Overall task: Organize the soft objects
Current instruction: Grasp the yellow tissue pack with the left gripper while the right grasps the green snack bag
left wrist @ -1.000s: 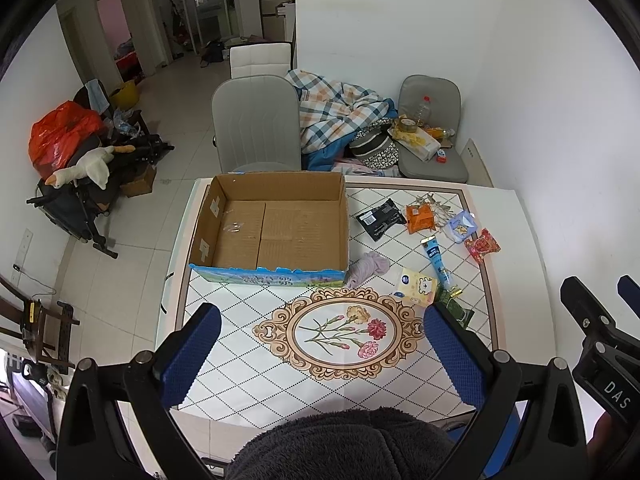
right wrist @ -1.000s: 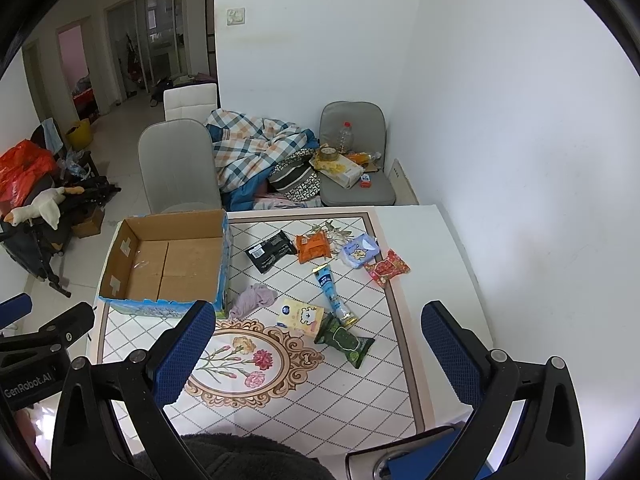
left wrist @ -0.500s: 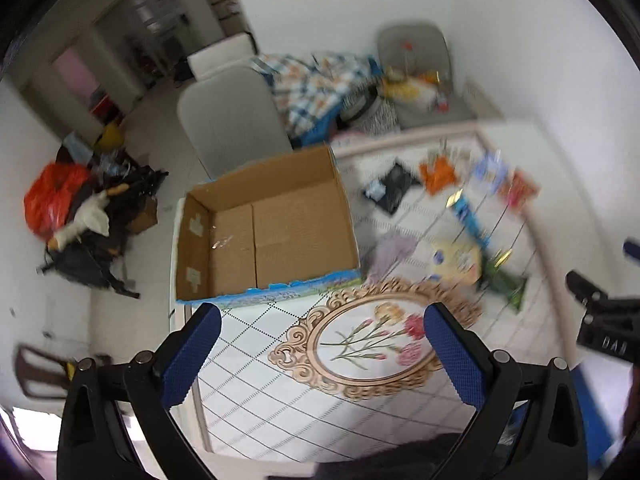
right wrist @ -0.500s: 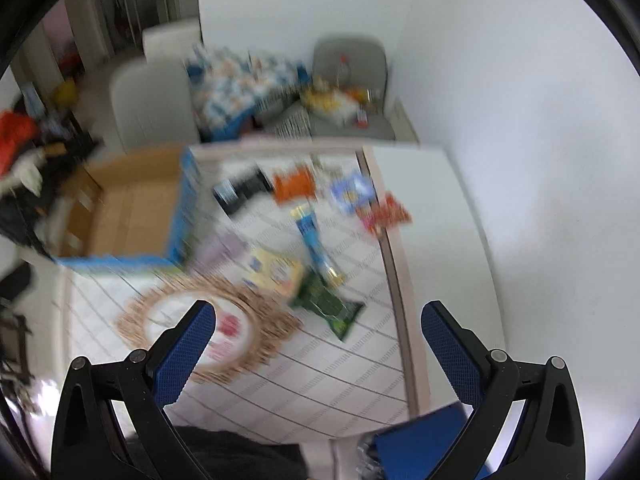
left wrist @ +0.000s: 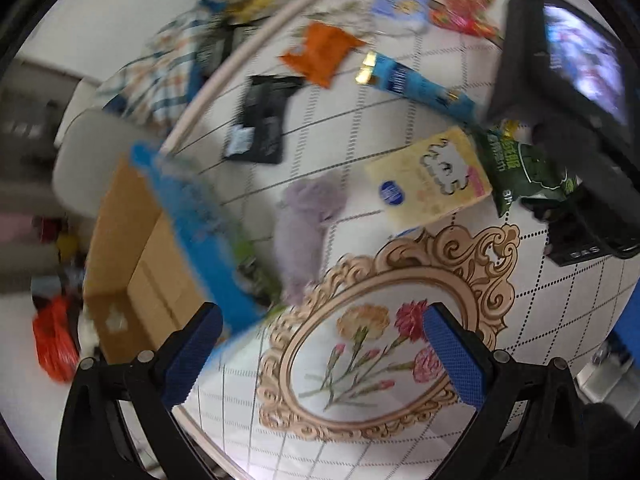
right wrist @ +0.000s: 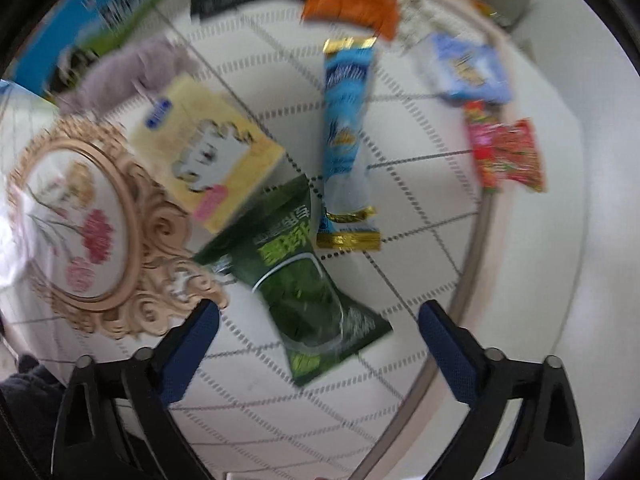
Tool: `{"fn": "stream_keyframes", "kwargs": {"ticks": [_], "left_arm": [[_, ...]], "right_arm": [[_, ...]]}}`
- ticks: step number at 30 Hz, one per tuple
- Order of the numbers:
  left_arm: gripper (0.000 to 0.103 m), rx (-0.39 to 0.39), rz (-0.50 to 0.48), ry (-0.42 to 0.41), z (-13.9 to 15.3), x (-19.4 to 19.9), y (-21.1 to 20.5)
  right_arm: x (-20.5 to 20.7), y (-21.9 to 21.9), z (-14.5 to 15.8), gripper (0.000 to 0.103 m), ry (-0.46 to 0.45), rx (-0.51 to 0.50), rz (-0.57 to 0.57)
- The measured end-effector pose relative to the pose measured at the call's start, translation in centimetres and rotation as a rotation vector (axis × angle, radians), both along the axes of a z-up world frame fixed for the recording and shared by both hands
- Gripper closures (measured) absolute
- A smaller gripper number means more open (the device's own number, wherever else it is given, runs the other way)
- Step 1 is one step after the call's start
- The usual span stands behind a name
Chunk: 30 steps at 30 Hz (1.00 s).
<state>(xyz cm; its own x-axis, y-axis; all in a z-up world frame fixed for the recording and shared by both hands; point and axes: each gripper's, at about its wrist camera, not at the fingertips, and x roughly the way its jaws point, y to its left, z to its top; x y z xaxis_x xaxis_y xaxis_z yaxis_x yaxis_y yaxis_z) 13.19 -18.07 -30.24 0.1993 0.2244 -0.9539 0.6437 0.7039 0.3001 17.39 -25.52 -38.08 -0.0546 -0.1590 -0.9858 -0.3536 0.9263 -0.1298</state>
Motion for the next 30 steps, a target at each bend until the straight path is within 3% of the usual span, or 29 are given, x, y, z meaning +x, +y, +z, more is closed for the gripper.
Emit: {"fn": "stream_keyframes", "kwargs": {"ticks": [2, 3, 5, 7, 10, 12, 14, 16, 17, 18, 19, 20, 24, 27, 30], "left_arm": [[0.000, 0.008, -0.048, 0.020, -1.1, 0.6, -1.3], [0.000, 0.004, -0.070, 0.030, -1.5, 0.9, -1.8], [0.000, 0.010, -0.119, 0.042, -2.3, 1.6, -3.0], [0.000, 0.000, -0.176, 0.070, -3.2, 2.2, -4.3], [0.000, 0.028, -0.257, 0.100, -5.2, 3.1, -6.5], [0.000, 0.049, -0.301, 0.119, -6.6, 3.5, -7.7], [0.000, 0.079, -0.361, 0.146, -8.3, 3.5, -8.9], [0.000, 0.060, -0.426, 0.216, -9.1, 3.1, -9.9], [0.000, 0.066, -0.443, 0.229, -9.4, 3.0, -10.3], [0.001, 0.084, -0.434, 0.234, -9.7, 3.1, -10.4], [0.019, 0.084, -0.420, 0.249, -9.9, 3.1, -10.5], [0.029, 0.082, -0.406, 0.271, -10.3, 3.2, -10.5], [0.033, 0.079, -0.324, 0.267, -10.7, 3.5, -9.9], [0.039, 0.026, -0.116, 0.320, -10.4, 5.0, -8.4], [0.040, -0.073, 0.248, 0.476, -10.9, 6.6, -5.4]], "right_arm": [[0.3, -0.3, -1.9, 0.019, 0.050, 0.016, 0.000], [0.2, -0.5, -2.8, 0.039, 0.081, 0.033, -0.007], [-0.1, -1.3, -3.4, 0.049, 0.099, 0.030, -0.059], [-0.5, -3.2, -3.5, 0.056, 0.111, 0.055, -0.185], [-1.9, -7.4, -3.9, 0.057, 0.155, 0.061, -0.476], [-3.1, -9.8, -3.9, 0.057, 0.130, 0.118, -0.627], [-3.8, -11.2, -4.0, 0.056, 0.112, 0.164, -0.699], [-4.2, -12.2, -4.5, 0.039, 0.118, 0.204, -0.728], [-4.5, -12.5, -4.8, 0.036, 0.106, 0.208, -0.736], [-4.6, -12.9, -4.6, 0.035, 0.088, 0.206, -0.741], [-4.8, -13.2, -4.5, 0.035, 0.079, 0.197, -0.739], [-4.9, -13.3, -4.5, 0.035, 0.075, 0.193, -0.735], [-5.0, -13.4, -4.7, 0.035, 0.092, 0.216, -0.729], [-5.4, -13.0, -6.4, 0.035, 0.102, 0.215, -0.738], [-5.5, -12.5, -7.3, 0.035, 0.110, 0.245, -0.749]]}}
